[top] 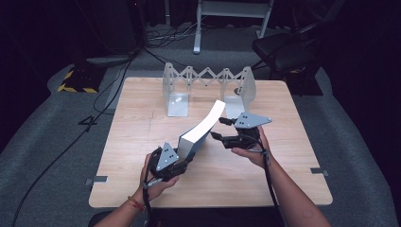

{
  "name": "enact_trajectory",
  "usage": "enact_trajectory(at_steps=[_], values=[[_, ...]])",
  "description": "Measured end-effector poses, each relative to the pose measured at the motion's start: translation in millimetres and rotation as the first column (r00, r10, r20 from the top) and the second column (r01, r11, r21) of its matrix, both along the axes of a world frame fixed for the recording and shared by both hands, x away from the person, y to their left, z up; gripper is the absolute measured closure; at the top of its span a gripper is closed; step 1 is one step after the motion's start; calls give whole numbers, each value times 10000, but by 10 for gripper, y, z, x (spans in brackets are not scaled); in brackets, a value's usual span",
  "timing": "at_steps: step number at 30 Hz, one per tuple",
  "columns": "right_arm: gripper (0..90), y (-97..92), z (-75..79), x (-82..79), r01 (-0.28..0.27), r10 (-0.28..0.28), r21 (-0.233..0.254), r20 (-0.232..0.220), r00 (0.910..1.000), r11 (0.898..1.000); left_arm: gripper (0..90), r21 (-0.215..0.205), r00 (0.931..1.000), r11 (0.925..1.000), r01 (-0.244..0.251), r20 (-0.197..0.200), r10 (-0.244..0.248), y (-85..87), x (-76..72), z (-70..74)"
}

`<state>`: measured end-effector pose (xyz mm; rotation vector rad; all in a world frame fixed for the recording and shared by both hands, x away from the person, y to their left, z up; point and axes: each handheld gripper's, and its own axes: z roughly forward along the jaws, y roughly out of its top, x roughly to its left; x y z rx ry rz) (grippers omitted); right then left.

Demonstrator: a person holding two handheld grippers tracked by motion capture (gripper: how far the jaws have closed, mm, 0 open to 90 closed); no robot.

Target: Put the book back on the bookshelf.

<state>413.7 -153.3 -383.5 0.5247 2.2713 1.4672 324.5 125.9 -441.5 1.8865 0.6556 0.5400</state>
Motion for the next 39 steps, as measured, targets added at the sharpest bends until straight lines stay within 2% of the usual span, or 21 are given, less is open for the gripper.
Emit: enact_trajectory(at_steps=[5,7,9,10,13,14,16,18,19,20,21,25,26,27,29,30,31,32,33,36,39], values=[[337,-245,-51,112,168,-166,148,-172,9997,9997,582,-270,9952,9950,957,-156,-962,-35,14,10],[314,-341,-94,179,-119,155,608,-593,9981,9981,582,-377,9894,9890,1430,-182,-1438,-90,11,32],[298,-411,-129,220,-312,367,805,-679,9970,9963,578,-593,9840,9830,1738,-283,-1757,-121,15,49],[286,-447,-139,232,-476,544,927,-728,9959,9946,576,-739,9796,9780,1953,-327,-1981,-130,28,61],[280,-581,-136,239,-1063,1144,1038,-754,9906,9889,577,-696,9659,9644,2553,-265,-2576,-131,81,115],[280,-615,-129,233,-1236,1318,1042,-755,9884,9868,576,-792,9589,9571,2787,-324,-2819,-134,122,137],[283,-668,-106,205,-1566,1647,1073,-715,9837,9818,572,-1060,9533,9494,2956,-312,-3003,-142,169,159],[287,-696,-65,157,-1832,1893,955,-591,9801,9784,560,-1480,9409,9331,3277,-387,-3365,-149,246,193],[268,-696,-45,134,-1918,1974,899,-583,9786,9773,558,-1355,9382,9307,3396,-206,-3454,-158,263,219],[261,-691,-29,121,-1851,1891,747,-500,9807,9799,564,-1115,9381,9326,3434,-68,-3463,-156,283,256],[262,-686,-20,122,-1741,1782,725,-537,9825,9821,571,-1122,9396,9341,3389,-98,-3421,-137,299,266],[286,-583,-54,147,-1691,1777,1120,-713,9815,9792,584,-846,9459,9434,3207,-229,-3236,15,310,253],[300,-531,-61,143,-1691,1763,1033,-651,9822,9802,586,-846,9459,9434,3207,-229,-3236,15,310,253],[307,-446,-72,138,-1768,1821,880,-557,9817,9803,589,-572,9486,9480,3131,-308,-3151,80,290,238],[310,-394,-80,144,-1883,1928,826,-508,9799,9786,589,-340,9507,9515,3057,-443,-3070,163,271,201],[311,-292,-99,177,-2195,2234,691,-559,9731,9732,591,-316,9494,9510,3076,-554,-3090,202,267,176],[311,-292,-99,177,-2195,2234,691,-559,9731,9732,591,-255,9502,9521,3048,-599,-3058,239,265,154],[303,-247,-112,205,-2375,2423,739,-649,9680,9686,591,-368,9543,9558,2916,-575,-2933,285,271,142],[281,-180,-134,260,-2529,2586,732,-842,9623,9647,591,-409,9552,9570,2872,-626,-2893,300,282,145],[247,-87,-194,363,-2833,2872,505,-1029,9523,9577,590,-536,9526,9545,2933,-679,-2966,332,325,140],[232,-12,-283,501,-3349,3348,267,-1586,9288,9419,588,-621,9517,9545,2917,-806,-2961,363,356,136]])
